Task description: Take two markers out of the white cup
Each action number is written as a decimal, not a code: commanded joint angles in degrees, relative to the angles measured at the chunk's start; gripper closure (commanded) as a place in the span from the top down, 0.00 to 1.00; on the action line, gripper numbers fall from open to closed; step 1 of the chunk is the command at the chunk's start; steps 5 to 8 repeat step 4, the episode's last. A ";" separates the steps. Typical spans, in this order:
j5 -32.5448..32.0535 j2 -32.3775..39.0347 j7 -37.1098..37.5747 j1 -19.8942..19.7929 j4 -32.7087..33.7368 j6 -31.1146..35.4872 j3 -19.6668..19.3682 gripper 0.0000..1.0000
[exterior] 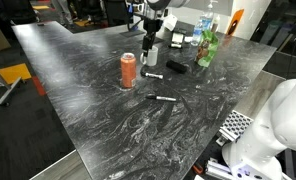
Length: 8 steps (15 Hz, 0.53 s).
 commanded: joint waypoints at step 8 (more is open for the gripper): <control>-10.21 -6.25 1.80 1.87 2.10 7.79 3.17 1.00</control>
